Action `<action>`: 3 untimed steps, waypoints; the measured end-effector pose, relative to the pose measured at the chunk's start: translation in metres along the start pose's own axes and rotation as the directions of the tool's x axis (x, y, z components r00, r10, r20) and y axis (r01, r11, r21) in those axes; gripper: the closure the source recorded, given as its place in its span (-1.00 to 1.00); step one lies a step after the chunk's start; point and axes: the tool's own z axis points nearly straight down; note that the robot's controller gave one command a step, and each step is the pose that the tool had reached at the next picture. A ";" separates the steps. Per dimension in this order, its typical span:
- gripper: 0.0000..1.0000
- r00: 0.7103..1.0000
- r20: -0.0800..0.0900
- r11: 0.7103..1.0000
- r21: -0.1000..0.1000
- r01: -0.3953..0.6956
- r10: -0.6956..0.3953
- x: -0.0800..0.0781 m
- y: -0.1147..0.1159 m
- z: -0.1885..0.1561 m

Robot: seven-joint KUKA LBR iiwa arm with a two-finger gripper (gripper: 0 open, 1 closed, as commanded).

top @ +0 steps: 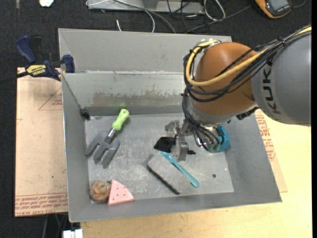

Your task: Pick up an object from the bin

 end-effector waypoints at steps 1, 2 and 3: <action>-1.00 0.998 0.001 0.998 0.001 0.065 -0.065 -0.003 0.003 -0.075; -1.00 0.999 0.004 0.999 -0.001 -0.052 0.052 -0.002 0.003 -0.090; -1.00 0.999 0.006 0.999 0.000 0.032 -0.032 -0.001 0.005 -0.145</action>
Offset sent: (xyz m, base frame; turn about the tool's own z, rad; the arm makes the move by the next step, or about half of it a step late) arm -0.0012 0.0023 0.0900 0.0539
